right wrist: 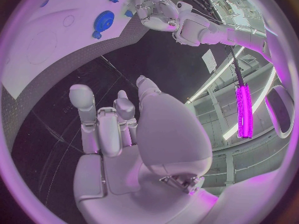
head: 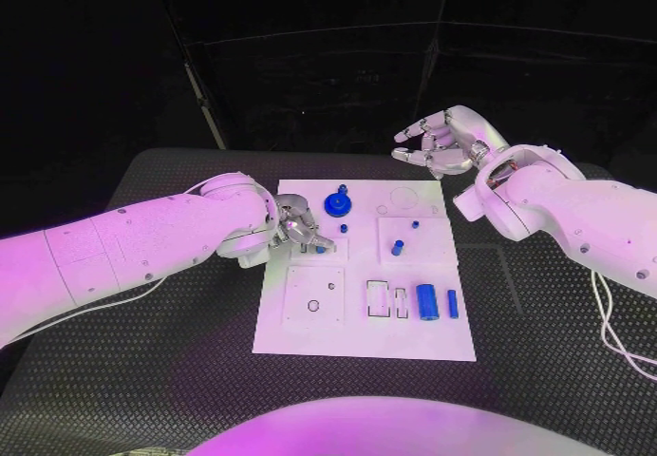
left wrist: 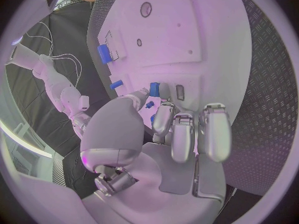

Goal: Assemble the parts on the task board

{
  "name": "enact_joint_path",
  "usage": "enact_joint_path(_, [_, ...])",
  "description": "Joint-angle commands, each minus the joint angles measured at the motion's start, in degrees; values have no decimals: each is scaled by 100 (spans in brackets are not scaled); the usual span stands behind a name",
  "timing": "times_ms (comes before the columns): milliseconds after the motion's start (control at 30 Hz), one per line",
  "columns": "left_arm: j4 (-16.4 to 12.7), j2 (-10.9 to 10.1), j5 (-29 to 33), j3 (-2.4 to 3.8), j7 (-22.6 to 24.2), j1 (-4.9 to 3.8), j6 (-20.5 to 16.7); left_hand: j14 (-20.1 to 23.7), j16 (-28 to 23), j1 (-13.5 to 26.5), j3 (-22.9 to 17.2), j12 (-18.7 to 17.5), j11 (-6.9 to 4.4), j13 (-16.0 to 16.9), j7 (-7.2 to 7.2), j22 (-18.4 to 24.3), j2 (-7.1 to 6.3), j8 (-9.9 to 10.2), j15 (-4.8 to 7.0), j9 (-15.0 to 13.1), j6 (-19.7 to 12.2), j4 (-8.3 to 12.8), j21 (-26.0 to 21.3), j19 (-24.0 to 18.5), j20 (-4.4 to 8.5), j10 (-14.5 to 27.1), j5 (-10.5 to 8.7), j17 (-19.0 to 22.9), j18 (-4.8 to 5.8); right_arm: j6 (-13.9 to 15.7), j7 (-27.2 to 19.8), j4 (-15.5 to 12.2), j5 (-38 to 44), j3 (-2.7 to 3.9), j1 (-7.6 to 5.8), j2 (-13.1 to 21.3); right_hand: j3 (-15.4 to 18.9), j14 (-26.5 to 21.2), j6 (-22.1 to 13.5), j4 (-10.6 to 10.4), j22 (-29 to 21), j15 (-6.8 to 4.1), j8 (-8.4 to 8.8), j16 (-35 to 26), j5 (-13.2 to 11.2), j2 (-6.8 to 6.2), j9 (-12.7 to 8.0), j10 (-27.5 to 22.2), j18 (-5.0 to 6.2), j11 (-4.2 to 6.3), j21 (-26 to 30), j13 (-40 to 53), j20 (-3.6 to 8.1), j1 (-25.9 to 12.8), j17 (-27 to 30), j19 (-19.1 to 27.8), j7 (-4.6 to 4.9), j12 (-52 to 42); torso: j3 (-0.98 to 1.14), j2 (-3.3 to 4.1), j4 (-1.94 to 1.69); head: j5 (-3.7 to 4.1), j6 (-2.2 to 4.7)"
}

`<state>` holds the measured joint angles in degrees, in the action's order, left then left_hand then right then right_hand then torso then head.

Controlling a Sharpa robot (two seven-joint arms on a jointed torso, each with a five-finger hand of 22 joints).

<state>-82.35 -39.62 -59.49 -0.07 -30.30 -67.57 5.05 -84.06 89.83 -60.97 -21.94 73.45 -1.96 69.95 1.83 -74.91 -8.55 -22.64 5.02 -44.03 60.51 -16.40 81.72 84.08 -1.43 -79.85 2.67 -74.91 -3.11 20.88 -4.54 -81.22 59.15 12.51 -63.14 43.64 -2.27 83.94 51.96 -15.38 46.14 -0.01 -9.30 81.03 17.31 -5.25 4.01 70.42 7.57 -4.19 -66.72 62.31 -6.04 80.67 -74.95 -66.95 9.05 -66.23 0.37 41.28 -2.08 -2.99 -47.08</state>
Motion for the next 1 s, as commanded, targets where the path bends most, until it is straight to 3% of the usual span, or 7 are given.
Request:
enact_joint_path(33, [0,10,-98,5,-34,-8,58,-594,17,5,-203,24,-11,6,-13,-627,-75,-52,27,-20,-64,7,14,45,31,1,13,-1509,60,-30,-45,-4,4,3,-8,-7,23,256,-34,0,-7,-16,-28,-11,17,6,-7,-47,56,-4,29,-1,0,-32,-44,44,17,2,-1,2,-3,4,0])
enact_joint_path(367, [-18,12,-63,5,-32,-9,55,-594,17,-133,-621,19,-24,-5,-18,-629,-144,-124,26,-54,-120,159,3,44,24,7,137,-1509,57,-40,-49,7,4,3,-4,-15,23,256,-34,0,-7,-16,-28,-11,17,6,-7,-47,56,-4,29,-1,0,-32,-44,44,17,2,-2,0,-4,5,-10])
enact_joint_path(433, [-24,9,-21,6,-30,-9,40,-594,17,-238,-745,15,-36,-8,-31,-625,-112,-139,34,-62,-136,254,-3,42,27,11,169,-1509,56,-42,-51,9,4,3,-3,-16,25,257,-35,-1,-7,-16,-28,-11,18,6,-7,-47,56,-4,29,-1,0,-34,-45,44,17,1,-3,-1,-5,6,-14])
enact_joint_path(633, [-65,-3,207,54,-8,-8,-59,-594,17,-539,-1225,-29,-47,-48,-34,-614,-73,-196,45,-103,-247,680,-27,31,45,40,565,-1509,51,-45,-61,23,4,3,0,-21,30,257,-36,-3,-7,-16,-29,-11,23,6,-7,-46,56,-4,30,1,0,-41,-45,42,17,-2,-1,0,-3,2,-14])
enact_joint_path(1000, [-131,-46,402,164,19,-8,-160,-594,17,-582,-1840,-80,-25,-105,-4,-619,-77,-318,18,-188,-393,1197,-43,26,22,46,641,-1509,50,-52,-72,53,4,3,2,-29,32,256,-35,-4,-8,-16,-30,-14,27,8,-7,-43,56,-4,31,5,0,-43,-41,42,17,-6,1,-1,-6,3,-18])
